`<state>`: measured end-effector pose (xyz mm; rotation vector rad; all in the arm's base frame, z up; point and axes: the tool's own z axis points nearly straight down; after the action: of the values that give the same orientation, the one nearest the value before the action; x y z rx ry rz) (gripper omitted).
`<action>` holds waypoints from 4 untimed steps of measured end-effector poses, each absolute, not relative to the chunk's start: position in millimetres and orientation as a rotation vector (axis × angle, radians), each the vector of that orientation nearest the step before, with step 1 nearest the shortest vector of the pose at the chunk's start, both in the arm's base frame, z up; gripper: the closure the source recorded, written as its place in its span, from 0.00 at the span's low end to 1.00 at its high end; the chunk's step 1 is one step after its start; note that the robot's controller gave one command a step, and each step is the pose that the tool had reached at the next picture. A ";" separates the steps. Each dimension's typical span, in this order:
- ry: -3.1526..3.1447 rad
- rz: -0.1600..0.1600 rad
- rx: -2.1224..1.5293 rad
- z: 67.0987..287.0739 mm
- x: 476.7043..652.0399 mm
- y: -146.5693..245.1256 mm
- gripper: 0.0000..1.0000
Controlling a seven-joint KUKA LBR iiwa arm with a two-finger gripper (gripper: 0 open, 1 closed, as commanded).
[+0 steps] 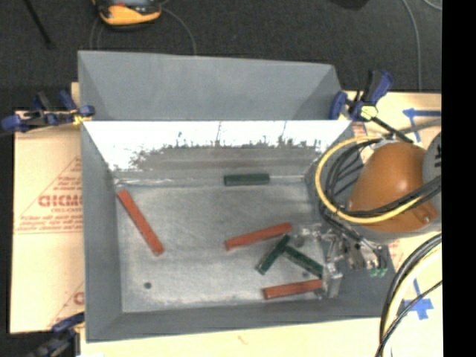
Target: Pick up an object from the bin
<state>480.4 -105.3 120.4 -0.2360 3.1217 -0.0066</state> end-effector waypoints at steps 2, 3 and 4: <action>3.066 0.000 -0.626 127.3 533.1 -30.9 0.00; 3.076 0.000 -0.615 71.3 487.4 -65.4 0.00; 2.966 -0.001 -1.014 71.7 584.9 -26.8 1.00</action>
Offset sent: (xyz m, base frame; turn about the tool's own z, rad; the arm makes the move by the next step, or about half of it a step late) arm 0.0478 0.0700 0.0034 -0.2435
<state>584.9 -26.8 71.7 -1.0144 2.9664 -0.0014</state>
